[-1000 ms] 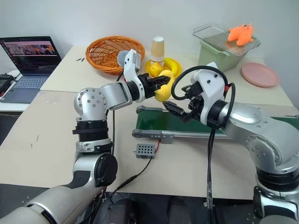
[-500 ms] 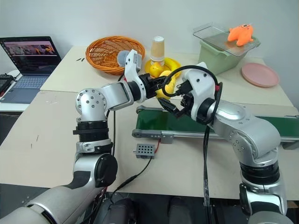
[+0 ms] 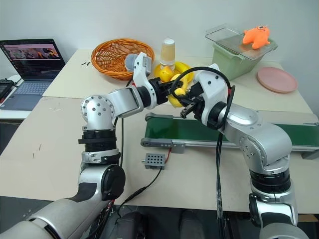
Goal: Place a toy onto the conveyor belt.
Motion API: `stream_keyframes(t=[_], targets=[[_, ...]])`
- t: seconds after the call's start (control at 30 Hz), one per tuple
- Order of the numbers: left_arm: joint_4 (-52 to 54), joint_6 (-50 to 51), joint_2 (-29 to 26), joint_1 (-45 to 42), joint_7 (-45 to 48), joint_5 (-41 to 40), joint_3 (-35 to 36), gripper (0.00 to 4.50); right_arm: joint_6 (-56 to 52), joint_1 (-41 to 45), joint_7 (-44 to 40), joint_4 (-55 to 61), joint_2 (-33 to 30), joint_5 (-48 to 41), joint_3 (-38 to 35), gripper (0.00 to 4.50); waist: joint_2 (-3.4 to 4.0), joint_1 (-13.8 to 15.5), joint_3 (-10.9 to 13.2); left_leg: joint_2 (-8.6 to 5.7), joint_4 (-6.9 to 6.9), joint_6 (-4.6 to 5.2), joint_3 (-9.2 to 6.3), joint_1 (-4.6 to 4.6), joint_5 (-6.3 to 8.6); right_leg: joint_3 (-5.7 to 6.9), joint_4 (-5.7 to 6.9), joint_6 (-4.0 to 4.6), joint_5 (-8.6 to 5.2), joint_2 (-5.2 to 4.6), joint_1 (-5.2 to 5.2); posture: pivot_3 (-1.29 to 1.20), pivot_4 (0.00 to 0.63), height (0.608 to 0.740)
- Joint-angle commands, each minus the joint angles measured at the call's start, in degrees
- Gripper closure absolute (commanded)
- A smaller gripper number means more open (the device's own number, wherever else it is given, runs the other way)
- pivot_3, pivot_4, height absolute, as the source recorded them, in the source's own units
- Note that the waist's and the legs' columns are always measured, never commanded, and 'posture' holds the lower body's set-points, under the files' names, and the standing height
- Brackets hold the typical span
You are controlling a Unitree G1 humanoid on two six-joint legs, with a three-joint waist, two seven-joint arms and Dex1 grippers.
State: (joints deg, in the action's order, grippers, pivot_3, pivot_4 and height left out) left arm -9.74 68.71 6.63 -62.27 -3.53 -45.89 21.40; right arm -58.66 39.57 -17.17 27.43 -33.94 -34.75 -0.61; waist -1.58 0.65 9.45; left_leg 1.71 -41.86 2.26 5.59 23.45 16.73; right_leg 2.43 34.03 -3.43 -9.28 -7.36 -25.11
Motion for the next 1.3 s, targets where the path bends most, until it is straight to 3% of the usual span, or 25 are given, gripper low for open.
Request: stream_keyframes(t=[0.03, 0.13, 0.27, 0.3, 0.4, 0.57, 0.77, 0.93, 1.1, 1.3], targets=[[2.1, -1.0, 2.5, -0.3, 1.8, -2.5, -1.5, 3.49, 1.6, 1.1, -1.1, 1.1, 0.3, 0.7, -0.8, 4.50, 0.00, 0.0, 0.0, 0.00, 0.00, 0.00, 0.00, 0.00, 0.00, 0.00, 0.00, 0.00, 0.00, 0.00, 0.00, 0.00, 0.150, 0.739], [2.3, -0.3, 2.8, -0.9, 1.7, -4.6, -0.1, 2.74, 1.6, 1.1, -1.5, 0.9, 0.3, 1.3, -0.8, 4.50, 0.00, 0.0, 0.0, 0.00, 0.00, 0.00, 0.00, 0.00, 0.00, 0.00, 0.00, 0.00, 0.00, 0.00, 0.00, 0.00, 0.150, 0.739], [1.8, 0.0, 2.1, -2.5, 0.8, -6.6, 1.5, 1.13, 1.6, 1.0, -2.3, 0.8, 0.2, 1.8, -0.8, 4.50, 0.00, 0.0, 0.0, 0.00, 0.01, 0.00, 0.00, 0.00, 0.00, 0.00, 0.00, 0.00, 0.00, 0.00, 0.00, 0.00, 0.150, 0.739], [1.7, 0.2, 1.7, -2.9, 0.6, -7.4, 1.9, 0.90, 1.5, 1.0, -2.5, 0.8, 0.2, 2.0, -0.8, 4.50, 0.00, 0.0, 0.0, 0.00, 0.01, 0.00, 0.00, 0.00, 0.00, 0.00, 0.00, 0.00, 0.00, 0.00, 0.00, 0.00, 0.150, 0.739], [1.7, 1.8, -0.8, -4.5, 0.3, -10.0, 3.5, 0.90, 1.6, 0.6, -3.4, 0.9, -0.5, 2.3, -1.1, 4.50, 0.00, 0.0, 0.0, 0.00, 0.01, 0.00, -0.01, 0.00, 0.00, 0.00, 0.00, 0.00, 0.00, 0.00, 0.00, 0.00, 0.150, 0.739], [1.3, 7.3, -10.6, -7.1, 3.3, -12.3, 4.8, 0.90, 2.5, -0.7, -7.2, 1.1, -5.6, 3.7, -1.7, 4.50, 0.00, -0.1, 0.0, 0.00, 0.02, -0.01, -0.02, 0.00, 0.00, 0.00, 0.00, 0.00, 0.00, 0.00, -0.01, 0.00, 0.150, 0.739], [2.5, 12.4, -22.8, -6.0, 12.2, -12.0, -0.1, 0.90, 5.3, -2.7, -12.9, 0.5, -14.1, 6.7, -1.6, 4.50, 0.01, -0.2, 0.0, 0.00, 0.13, -0.07, 0.01, -0.07, -0.04, 0.00, 0.00, 0.01, -0.01, 0.00, -0.02, 0.00, 0.150, 0.739], [7.8, 15.0, -34.8, -1.0, 26.6, -12.3, -8.8, 0.90, 11.3, -2.0, -18.3, 0.1, -19.5, 11.1, 0.5, 4.50, 0.03, -0.5, 0.0, 0.01, 0.15, -0.17, 0.04, -0.10, -0.10, 0.00, 0.02, 0.01, -0.02, 0.00, -0.03, 0.00, 0.150, 0.739], [16.6, 7.4, -48.4, 4.7, 46.1, -7.5, -22.9, 0.90, 20.7, -1.1, -25.3, 1.8, -24.1, 17.4, 5.9, 4.50, 0.04, -1.0, 0.0, 0.06, 0.27, -0.27, 0.18, -0.14, -0.15, 0.00, 0.03, 0.07, -0.07, 0.04, -0.07, 0.00, 0.150, 0.739], [18.4, -2.2, -56.0, 6.3, 59.1, -0.2, -30.8, 0.90, 33.0, 1.1, -29.9, 1.7, -24.1, 27.6, 13.2, 4.50, 0.04, -0.9, 0.0, 0.09, 0.24, -0.30, 0.52, -0.16, -0.16, -0.02, 0.02, 0.14, -0.15, 0.04, -0.11, 0.00, 0.150, 0.739]])
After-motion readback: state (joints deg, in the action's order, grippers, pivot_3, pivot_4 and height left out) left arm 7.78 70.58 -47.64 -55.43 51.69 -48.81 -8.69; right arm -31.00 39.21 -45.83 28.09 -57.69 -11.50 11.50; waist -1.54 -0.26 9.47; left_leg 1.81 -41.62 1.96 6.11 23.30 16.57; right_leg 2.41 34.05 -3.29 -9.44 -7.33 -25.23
